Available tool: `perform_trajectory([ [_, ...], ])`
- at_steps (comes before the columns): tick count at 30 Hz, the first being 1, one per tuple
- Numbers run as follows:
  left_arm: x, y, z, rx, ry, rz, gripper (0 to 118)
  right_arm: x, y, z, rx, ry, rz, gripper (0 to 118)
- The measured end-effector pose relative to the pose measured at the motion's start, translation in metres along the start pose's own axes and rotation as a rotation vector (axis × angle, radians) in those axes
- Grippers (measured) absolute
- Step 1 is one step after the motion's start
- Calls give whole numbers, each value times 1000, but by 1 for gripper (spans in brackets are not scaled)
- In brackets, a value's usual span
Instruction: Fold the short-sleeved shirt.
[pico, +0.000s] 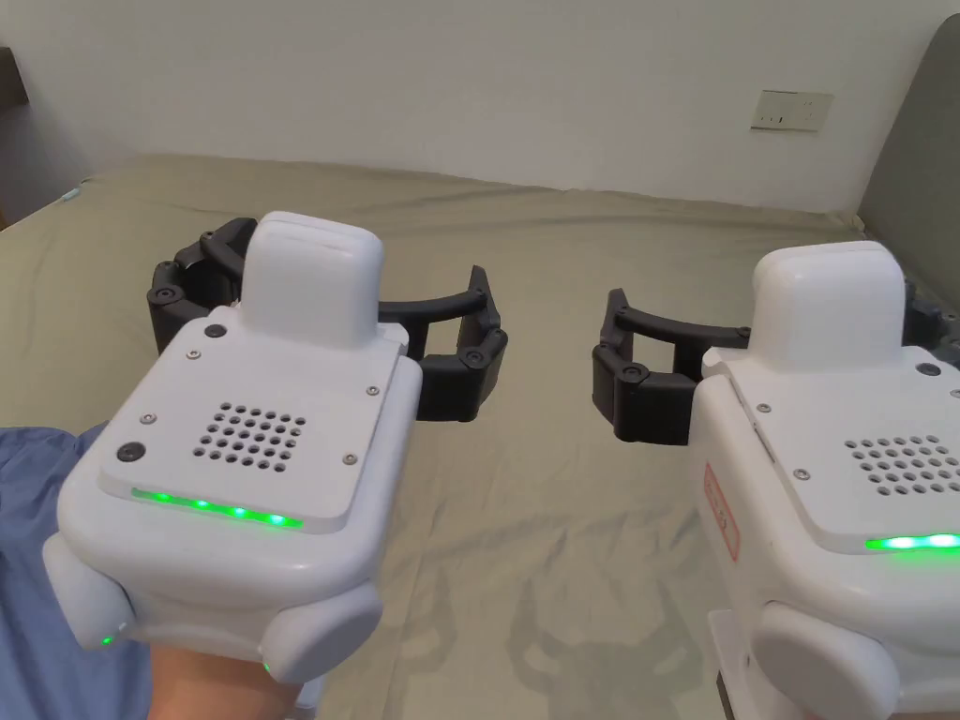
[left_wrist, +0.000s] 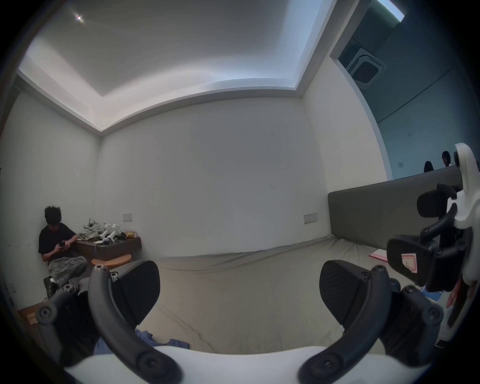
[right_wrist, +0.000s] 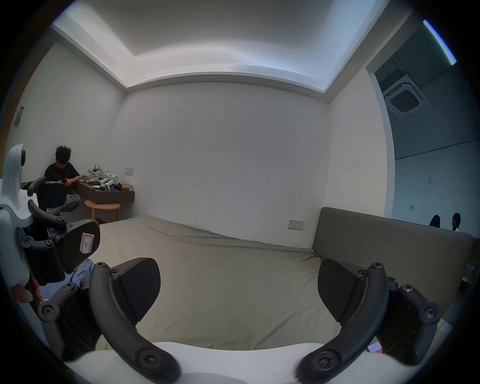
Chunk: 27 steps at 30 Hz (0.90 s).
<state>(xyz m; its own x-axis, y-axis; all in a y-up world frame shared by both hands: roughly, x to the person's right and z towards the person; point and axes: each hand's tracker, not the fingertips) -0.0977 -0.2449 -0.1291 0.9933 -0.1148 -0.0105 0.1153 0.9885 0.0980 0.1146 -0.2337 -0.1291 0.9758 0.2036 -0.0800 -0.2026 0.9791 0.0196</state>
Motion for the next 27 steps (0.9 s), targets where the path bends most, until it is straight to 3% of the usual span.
perform_trajectory([
  [5,3,-1,1,-23,1,-17,118,2,2,2,-9,1,-27,118],
  [9,1,0,3,-31,-6,-3,117,2,3,0,-29,7,-5,118],
  [11,0,0,6,-32,-3,1,107,3,3,1,-32,17,11,114],
  [12,-1,-1,8,-30,-5,7,82,1,2,3,-35,22,23,101],
  [13,0,0,9,-27,-7,10,54,-1,2,4,-35,25,33,77],
  [14,0,0,8,-31,-9,8,23,-3,2,4,-33,26,43,46],
  [15,0,0,7,-38,-7,2,0,-4,1,4,-35,21,50,1],
  [18,-2,3,6,-41,-8,-1,0,-6,-3,2,-41,0,46,1],
  [20,-2,4,5,-52,-32,2,0,0,-6,-1,-76,39,10,1],
  [27,-1,1,2,-64,-34,-15,0,9,-6,4,-78,-7,-5,1],
])
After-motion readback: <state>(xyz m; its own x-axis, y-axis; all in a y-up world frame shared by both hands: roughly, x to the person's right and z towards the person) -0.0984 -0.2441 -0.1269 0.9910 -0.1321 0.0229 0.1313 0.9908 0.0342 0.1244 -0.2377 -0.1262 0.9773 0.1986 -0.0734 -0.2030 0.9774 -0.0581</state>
